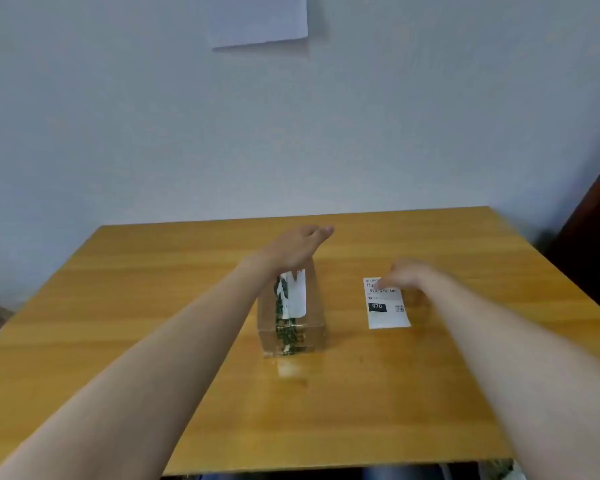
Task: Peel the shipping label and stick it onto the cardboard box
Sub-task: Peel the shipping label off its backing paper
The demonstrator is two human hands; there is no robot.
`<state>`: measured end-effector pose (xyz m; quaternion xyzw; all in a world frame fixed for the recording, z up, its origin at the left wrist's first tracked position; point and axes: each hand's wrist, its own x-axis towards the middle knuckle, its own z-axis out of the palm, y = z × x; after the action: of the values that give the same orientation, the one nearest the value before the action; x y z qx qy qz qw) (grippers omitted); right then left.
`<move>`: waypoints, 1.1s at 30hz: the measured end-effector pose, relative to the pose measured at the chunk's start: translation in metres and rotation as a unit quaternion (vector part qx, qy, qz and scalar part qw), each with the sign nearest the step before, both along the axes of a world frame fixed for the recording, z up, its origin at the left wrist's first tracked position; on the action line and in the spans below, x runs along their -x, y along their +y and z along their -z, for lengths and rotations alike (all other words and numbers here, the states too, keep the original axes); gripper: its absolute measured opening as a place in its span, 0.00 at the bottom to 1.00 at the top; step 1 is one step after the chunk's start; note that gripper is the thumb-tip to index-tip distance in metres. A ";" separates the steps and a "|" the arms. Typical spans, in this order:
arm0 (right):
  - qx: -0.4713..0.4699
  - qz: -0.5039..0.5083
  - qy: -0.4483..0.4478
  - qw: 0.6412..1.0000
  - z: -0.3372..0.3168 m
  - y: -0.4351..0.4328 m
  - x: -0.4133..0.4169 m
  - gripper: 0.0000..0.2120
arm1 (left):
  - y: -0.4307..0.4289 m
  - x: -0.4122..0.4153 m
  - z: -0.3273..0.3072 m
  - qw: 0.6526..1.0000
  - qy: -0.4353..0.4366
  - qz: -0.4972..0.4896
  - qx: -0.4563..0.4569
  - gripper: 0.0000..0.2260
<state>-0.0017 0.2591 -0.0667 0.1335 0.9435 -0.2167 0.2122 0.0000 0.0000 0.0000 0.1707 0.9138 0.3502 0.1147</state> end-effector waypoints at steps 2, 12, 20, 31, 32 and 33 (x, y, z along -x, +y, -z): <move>-0.043 0.022 -0.018 0.999 0.008 0.004 0.000 0.33 | 0.002 0.003 0.003 0.999 -0.016 0.006 0.031 0.33; -0.117 0.076 -0.032 0.990 0.038 0.002 0.019 0.26 | -0.002 0.025 0.018 0.996 -0.033 0.007 0.081 0.32; -0.081 0.123 -0.012 0.989 0.038 -0.008 0.027 0.20 | -0.008 0.022 0.013 0.999 -0.020 -0.011 0.031 0.32; 0.183 0.167 0.245 0.937 -0.058 -0.054 0.016 0.13 | -0.010 0.005 -0.019 0.995 0.069 -0.051 -0.057 0.15; 0.205 0.165 0.269 0.927 -0.069 -0.061 0.013 0.11 | -0.010 0.003 -0.023 0.993 0.077 -0.058 -0.075 0.14; 0.231 0.161 0.289 0.915 -0.080 -0.067 0.011 0.09 | -0.010 0.001 -0.026 0.990 0.082 -0.064 -0.093 0.13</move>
<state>-0.0124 0.1916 0.0132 0.1624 0.8530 -0.4891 -0.0824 -0.0009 -0.0100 0.0264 0.1504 0.8927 0.4248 0.0002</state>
